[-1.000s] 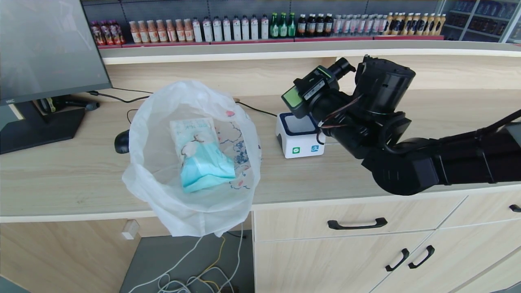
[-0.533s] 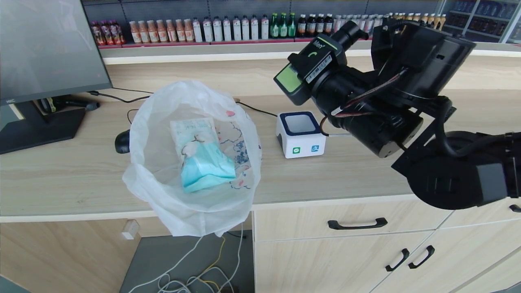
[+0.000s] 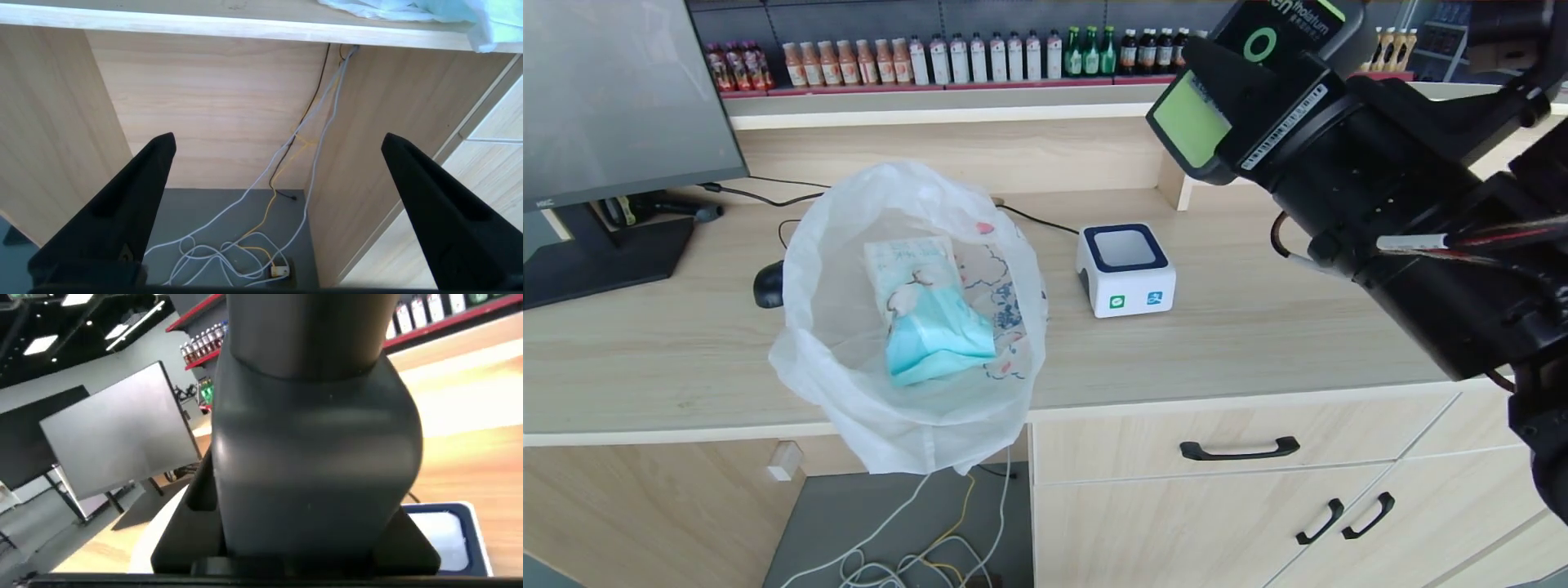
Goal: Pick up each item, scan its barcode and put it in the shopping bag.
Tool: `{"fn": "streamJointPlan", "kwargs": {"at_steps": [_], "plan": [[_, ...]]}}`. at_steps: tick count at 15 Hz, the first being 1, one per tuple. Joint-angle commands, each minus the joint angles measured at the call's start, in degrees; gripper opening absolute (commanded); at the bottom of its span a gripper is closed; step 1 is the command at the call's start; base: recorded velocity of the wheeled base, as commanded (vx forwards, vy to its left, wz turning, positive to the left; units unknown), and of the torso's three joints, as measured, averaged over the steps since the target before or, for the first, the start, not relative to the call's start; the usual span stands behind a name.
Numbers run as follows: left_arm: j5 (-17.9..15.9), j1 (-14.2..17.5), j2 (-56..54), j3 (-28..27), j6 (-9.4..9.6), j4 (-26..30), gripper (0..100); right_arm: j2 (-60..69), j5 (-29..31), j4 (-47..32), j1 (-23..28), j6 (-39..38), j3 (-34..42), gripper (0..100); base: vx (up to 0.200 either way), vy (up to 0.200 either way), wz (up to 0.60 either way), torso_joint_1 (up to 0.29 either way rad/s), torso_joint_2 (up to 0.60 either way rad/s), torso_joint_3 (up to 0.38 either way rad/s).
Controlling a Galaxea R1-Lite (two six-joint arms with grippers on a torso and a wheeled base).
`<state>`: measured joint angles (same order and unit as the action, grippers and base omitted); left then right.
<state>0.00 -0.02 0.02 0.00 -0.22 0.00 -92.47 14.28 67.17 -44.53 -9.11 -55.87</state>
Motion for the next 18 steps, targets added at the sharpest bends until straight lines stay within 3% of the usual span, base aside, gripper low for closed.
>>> {"fn": "streamJointPlan", "kwargs": {"at_steps": [1,3,6,12,14,18], "plan": [[0.0,-0.1,0.0,0.0,-0.04,0.0,100,2.0,-0.1,6.0,-0.2,5.8,7.1,0,0.000,0.000,0.00,0.000,0.00,0.000],[0.0,0.0,0.0,0.0,-0.04,0.0,100,1.9,0.0,14.6,0.0,10.0,17.1,0,0.000,0.000,0.00,0.000,0.00,0.000],[0.0,0.0,0.0,0.0,-0.04,0.0,100,2.1,-0.3,18.6,1.2,14.4,24.4,0,0.000,0.000,0.00,0.000,0.00,0.000],[0.0,0.0,0.0,0.0,-0.04,0.0,100,2.2,-7.2,20.5,2.3,18.6,28.4,0,0.000,0.000,0.00,0.000,0.00,0.000],[0.0,-0.1,0.0,0.0,-0.04,0.0,100,0.9,-8.5,21.2,8.5,18.2,31.8,0,0.000,0.000,0.00,0.000,0.00,0.000],[0.0,0.0,0.0,0.0,-0.31,0.0,100,0.9,-8.3,22.8,8.9,16.9,32.8,0,0.000,0.000,0.00,0.000,0.00,0.000]]}}
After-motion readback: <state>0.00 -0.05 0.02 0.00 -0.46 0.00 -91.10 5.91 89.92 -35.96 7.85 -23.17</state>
